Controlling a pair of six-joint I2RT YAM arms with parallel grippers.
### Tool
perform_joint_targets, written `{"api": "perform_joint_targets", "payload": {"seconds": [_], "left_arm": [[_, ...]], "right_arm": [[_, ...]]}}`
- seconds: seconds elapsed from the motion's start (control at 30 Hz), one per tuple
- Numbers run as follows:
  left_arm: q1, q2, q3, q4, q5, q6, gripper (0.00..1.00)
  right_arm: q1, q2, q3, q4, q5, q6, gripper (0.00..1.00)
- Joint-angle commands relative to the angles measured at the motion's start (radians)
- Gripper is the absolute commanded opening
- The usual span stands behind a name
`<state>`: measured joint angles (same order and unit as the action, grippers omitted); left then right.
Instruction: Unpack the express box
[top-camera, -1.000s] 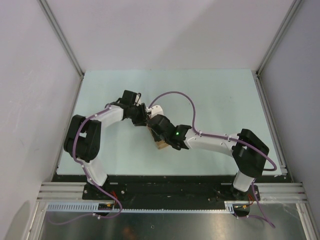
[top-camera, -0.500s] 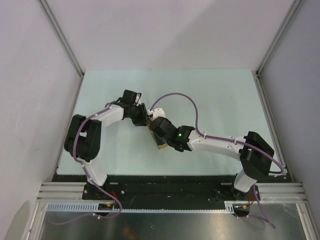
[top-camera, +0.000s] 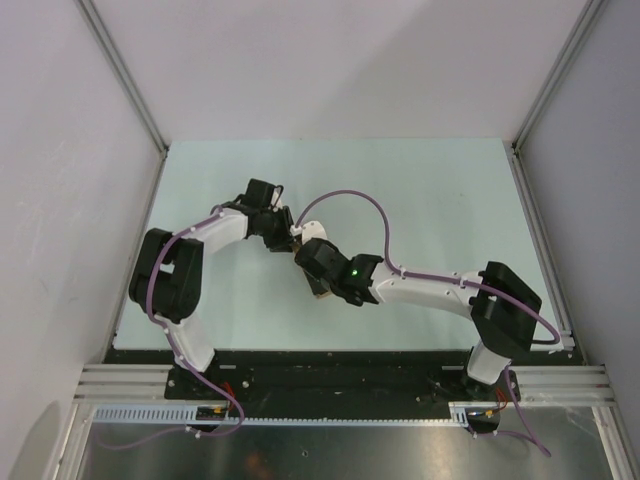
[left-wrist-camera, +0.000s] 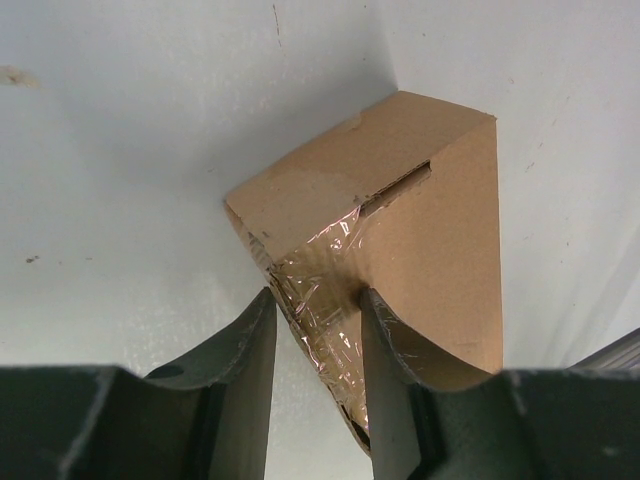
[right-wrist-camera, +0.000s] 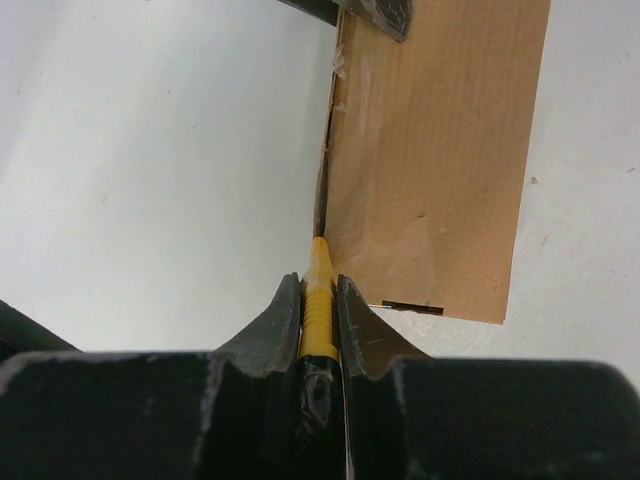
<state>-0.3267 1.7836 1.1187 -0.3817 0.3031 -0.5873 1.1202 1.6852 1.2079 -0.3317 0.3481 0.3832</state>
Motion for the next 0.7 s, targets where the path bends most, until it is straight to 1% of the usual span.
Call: {"api": "perform_joint_targets", "payload": {"seconds": [0.0,0.3,0.47,0.67], "left_arm": [[-0.002,0.077,-0.026,-0.1,-0.154,0.043,0.25],[-0.002,0.086,-0.023,-0.1,-0.179,0.046,0.24],[-0.002,0.089,-0.022,-0.105,-0.183,0.044,0.23],[-0.002,0.086,-0.023,-0.105,-0.176,0.046,0.23]], "right_arm": [[0.015,-0.001,-0.025,-0.118,-0.044,-0.003,0.0],[0.023,-0.143,-0.024,-0.187,-0.018,0.014,0.0],[0.027,-0.137,-0.03,-0.204,-0.021,0.017,0.0],[0.033,-0.091,-0.07,-0.164,-0.044,0.029,0.0]]}}
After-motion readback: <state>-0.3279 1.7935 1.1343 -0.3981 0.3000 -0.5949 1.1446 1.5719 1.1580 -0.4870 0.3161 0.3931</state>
